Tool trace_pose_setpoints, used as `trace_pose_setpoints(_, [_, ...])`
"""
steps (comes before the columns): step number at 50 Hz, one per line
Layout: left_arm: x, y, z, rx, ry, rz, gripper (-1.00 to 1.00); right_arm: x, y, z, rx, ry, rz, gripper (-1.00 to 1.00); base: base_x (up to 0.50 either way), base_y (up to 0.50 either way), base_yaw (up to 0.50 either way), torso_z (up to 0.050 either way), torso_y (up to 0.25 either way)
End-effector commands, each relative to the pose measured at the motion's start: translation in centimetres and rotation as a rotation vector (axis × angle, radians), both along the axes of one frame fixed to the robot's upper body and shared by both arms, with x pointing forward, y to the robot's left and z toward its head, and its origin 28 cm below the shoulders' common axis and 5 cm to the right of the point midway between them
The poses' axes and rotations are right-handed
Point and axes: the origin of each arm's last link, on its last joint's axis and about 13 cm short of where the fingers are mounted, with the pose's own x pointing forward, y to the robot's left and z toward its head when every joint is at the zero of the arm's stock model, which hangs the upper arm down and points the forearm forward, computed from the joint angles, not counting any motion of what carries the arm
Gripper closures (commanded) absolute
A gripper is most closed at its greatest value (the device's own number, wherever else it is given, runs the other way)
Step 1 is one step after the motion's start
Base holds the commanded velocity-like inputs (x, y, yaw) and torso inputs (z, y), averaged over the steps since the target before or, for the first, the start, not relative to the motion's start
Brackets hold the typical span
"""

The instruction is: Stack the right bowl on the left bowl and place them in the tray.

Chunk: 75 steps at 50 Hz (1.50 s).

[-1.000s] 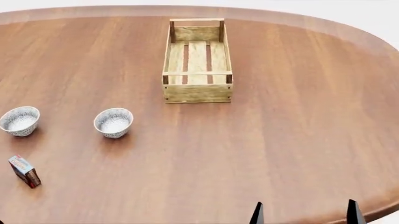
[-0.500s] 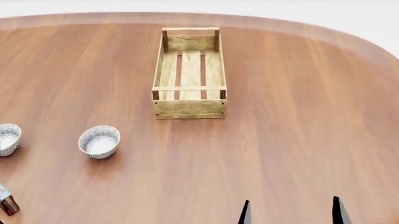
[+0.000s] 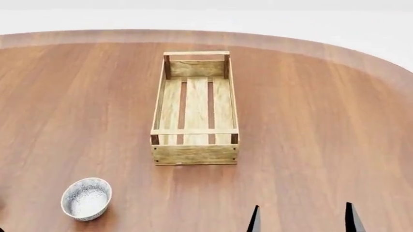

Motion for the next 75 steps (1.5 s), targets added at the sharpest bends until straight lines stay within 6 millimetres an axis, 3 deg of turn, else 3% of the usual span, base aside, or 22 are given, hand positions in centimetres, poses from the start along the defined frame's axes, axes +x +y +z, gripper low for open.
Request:
trace_pose_setpoints(1, [0.01, -0.08, -0.02, 0.034, 0.009, 0.010, -1.00, 0.12, -0.13, 0.18, -0.019, -0.008, -0.023, -1.00, 0.50, 0.00, 0.00, 0.000, 0.000])
trace_pose_setpoints(59, [-0.28, -0.12, 0.10, 0.046, 0.007, 0.006, -1.00, 0.04, 0.14, 0.17, -0.052, -0.011, -0.020, -1.00, 0.50, 0.00, 0.00, 0.000, 0.000])
trace_pose_setpoints(75, [-0.13, -0.06, -0.33, 0.048, 0.083, -0.012, -1.00, 0.05, 0.11, -0.14, -0.061, -0.013, -0.023, -1.00, 0.02, 0.00, 0.00, 0.000, 0.000])
